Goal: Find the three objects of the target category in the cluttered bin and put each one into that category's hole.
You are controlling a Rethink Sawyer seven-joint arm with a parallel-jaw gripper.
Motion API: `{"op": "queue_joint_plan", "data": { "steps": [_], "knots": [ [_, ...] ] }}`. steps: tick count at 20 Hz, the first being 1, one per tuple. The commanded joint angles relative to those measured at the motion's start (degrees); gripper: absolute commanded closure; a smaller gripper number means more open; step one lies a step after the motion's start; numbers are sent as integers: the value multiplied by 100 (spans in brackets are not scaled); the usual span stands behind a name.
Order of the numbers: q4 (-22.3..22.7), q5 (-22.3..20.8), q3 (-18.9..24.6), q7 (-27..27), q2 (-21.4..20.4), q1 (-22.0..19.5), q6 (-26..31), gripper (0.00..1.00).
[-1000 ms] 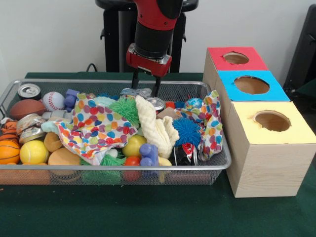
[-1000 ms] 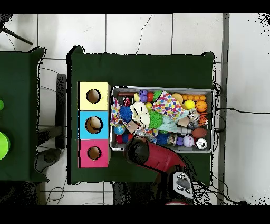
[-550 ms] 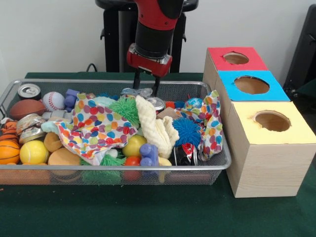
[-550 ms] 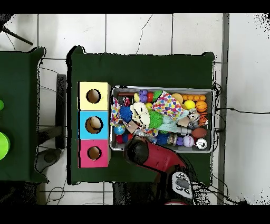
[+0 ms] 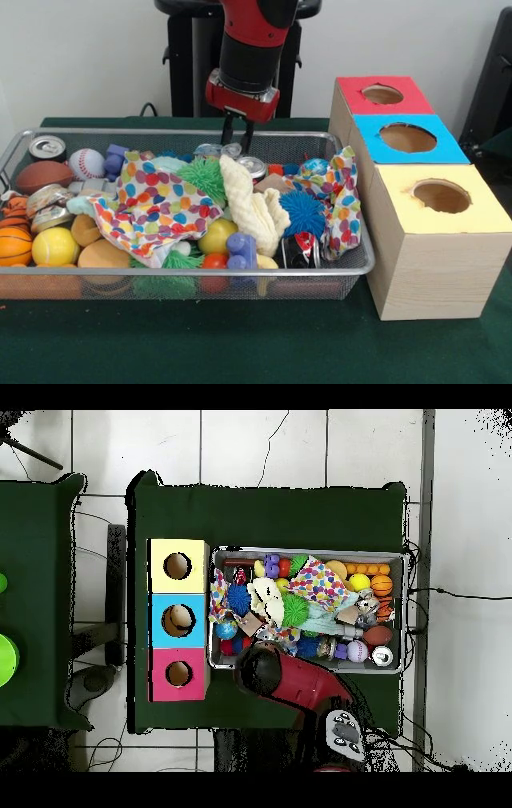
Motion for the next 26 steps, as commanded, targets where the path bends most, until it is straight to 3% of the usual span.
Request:
{"op": "queue_joint_plan", "data": {
  "steps": [1,6,10,14,26],
  "knots": [
    [-477,-75,307,625,181,-58,30,100],
    [-437,-123,229,491,-223,-21,422,100],
    [-734,-236,-155,216,-822,251,1677,100],
    [-1138,-397,-325,53,-1033,373,2548,100],
    [-1475,-713,-58,93,-1134,187,3009,100]
  ]
}}
